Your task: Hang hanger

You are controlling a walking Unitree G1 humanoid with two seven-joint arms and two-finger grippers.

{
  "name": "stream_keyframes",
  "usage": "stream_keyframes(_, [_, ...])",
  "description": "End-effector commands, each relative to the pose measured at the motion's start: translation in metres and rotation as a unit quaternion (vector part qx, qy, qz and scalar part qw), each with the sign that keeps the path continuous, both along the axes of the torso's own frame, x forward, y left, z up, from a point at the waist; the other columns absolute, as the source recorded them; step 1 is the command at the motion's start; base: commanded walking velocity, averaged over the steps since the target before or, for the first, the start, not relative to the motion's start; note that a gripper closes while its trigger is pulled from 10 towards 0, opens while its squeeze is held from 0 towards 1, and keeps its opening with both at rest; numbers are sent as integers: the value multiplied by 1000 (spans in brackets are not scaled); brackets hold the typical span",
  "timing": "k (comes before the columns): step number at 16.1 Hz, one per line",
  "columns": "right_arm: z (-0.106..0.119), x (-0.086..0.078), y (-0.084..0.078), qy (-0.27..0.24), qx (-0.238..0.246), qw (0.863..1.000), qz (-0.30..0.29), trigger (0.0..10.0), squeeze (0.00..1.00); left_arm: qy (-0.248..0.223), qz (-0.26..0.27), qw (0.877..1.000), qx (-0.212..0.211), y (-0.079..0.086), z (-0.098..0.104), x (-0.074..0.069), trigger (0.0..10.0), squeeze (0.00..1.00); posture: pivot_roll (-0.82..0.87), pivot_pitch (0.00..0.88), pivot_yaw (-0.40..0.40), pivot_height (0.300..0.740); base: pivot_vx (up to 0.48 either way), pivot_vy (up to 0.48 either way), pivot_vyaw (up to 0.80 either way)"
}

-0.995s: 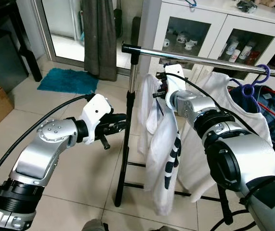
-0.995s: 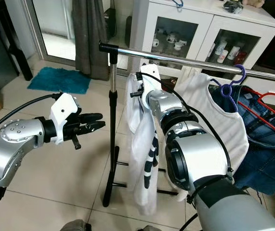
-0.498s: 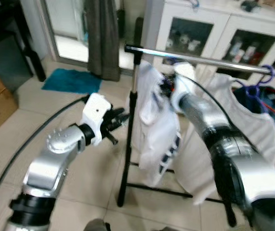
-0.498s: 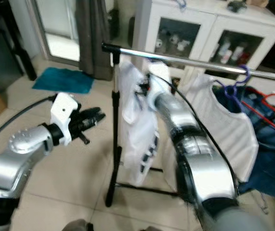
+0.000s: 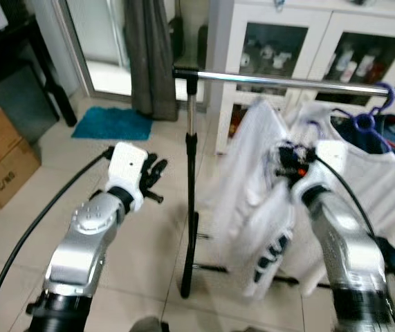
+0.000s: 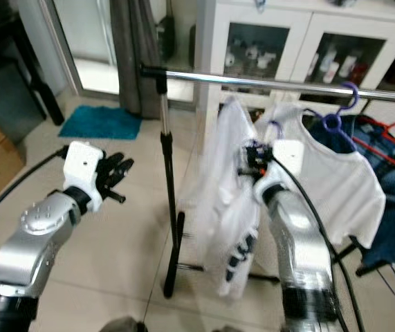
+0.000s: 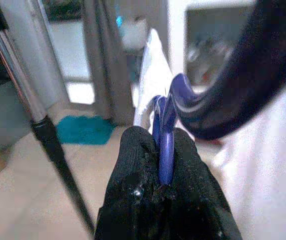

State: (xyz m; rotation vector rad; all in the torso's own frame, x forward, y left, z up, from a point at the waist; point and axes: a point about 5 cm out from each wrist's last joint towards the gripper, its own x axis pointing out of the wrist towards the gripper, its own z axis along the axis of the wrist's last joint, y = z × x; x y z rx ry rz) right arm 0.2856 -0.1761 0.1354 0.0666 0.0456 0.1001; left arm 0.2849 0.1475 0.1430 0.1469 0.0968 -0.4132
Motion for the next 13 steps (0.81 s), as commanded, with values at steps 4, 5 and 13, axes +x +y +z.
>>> stream_keyframes(4, [-4, -26, -7, 12, -52, 997, -58, 10000, 0, -11, 8, 1000, -6, -3, 2, -3, 10000, 0, 37, 0, 17, 740, 164, 0, 0])
stream_keyframes(5, [-6, -28, -10, 14, -44, 997, -67, 10000, 0, -11, 9, 1000, -6, -3, 2, -3, 10000, 0, 40, 0, 16, 740, 379, 0, 0])
stream_keyframes(13, [-8, -43, -21, 32, -55, 992, -113, 10000, 0, -8, 9, 1000, 6, 0, -3, -2, 10000, 0, 43, 0, 4, 740, 412, 0, 262])
